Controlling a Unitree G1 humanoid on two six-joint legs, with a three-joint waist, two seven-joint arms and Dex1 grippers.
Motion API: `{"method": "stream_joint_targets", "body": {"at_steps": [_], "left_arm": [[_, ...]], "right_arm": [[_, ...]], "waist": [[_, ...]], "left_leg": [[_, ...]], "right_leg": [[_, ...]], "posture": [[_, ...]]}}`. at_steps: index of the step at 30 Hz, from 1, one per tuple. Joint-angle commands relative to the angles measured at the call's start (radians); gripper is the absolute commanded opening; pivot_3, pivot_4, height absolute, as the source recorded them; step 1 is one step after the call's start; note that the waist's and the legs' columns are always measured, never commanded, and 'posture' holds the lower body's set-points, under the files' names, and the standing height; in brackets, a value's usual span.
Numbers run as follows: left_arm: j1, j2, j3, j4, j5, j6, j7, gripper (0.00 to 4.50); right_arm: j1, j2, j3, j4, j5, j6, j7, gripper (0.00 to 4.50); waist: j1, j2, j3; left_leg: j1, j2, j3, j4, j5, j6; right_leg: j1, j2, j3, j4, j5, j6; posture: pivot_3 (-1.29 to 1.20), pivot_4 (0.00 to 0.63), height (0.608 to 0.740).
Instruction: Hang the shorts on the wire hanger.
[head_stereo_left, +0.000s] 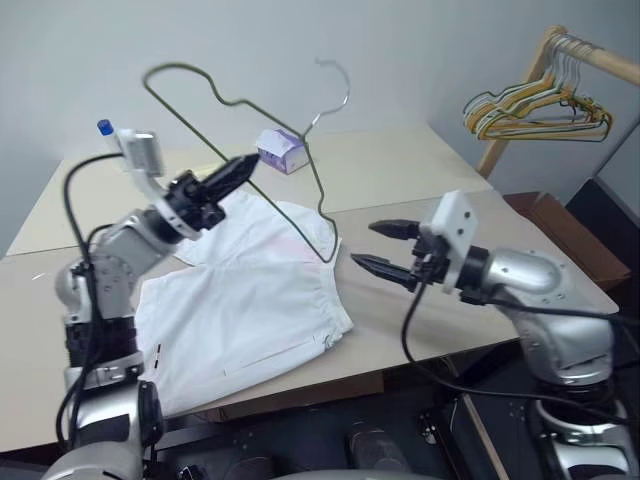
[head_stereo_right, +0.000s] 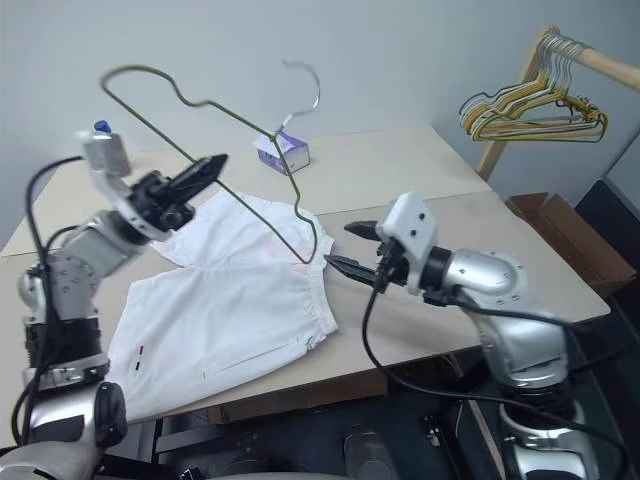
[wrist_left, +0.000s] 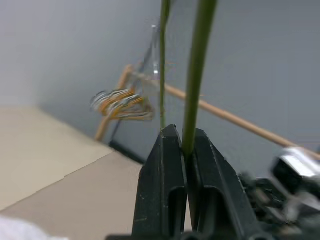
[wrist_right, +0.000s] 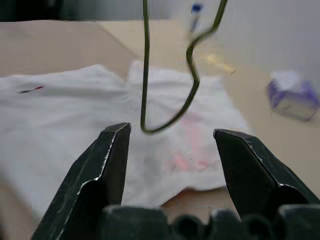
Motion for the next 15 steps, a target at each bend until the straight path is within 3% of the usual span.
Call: {"method": "stream_joint_targets", "body": {"at_steps": [1,7,11,15], "left_arm": [[-0.05,0.054,0.002,0.04,-0.019,-0.028,-0.274,0.0],[-0.093,0.055,-0.027,0.083,0.034,-0.058,-0.387,0.0],[-0.097,0.034,-0.033,0.072,0.047,-0.076,-0.384,0.0],[-0.094,0.009,-0.037,0.066,0.06,-0.092,-0.378,0.0]], "right_arm": [[-0.092,-0.008,-0.057,0.117,0.213,0.197,0.082,3.23],[-0.166,0.004,-0.001,0.209,0.284,0.263,0.13,3.23],[-0.217,0.069,-0.002,0.222,0.344,0.302,0.097,3.23],[-0.245,0.11,0.046,0.221,0.307,0.293,0.047,3.23]], "waist": [[-0.001,0.0,0.0],[0.007,0.001,0.001],[0.008,0.001,0.001],[0.01,0.001,0.001]], "left_leg": [[0.0,0.0,0.001,0.0,0.0,0.0],[-0.001,0.001,0.002,0.0,0.0,0.0],[-0.002,0.001,0.0,0.0,0.0,0.0],[-0.002,0.001,0.0,0.0,0.0,0.0]], "right_leg": [[0.0,0.001,0.0,0.0,0.0,-0.001],[-0.001,0.001,-0.001,0.0,-0.001,0.0],[-0.002,0.0,0.0,0.0,-0.001,0.0],[-0.002,0.0,0.0,0.0,0.0,0.0]], "posture": [[-0.14,0.0,0.74],[-0.13,0.0,0.74],[-0.13,0.0,0.74],[-0.12,0.0,0.74]]}}
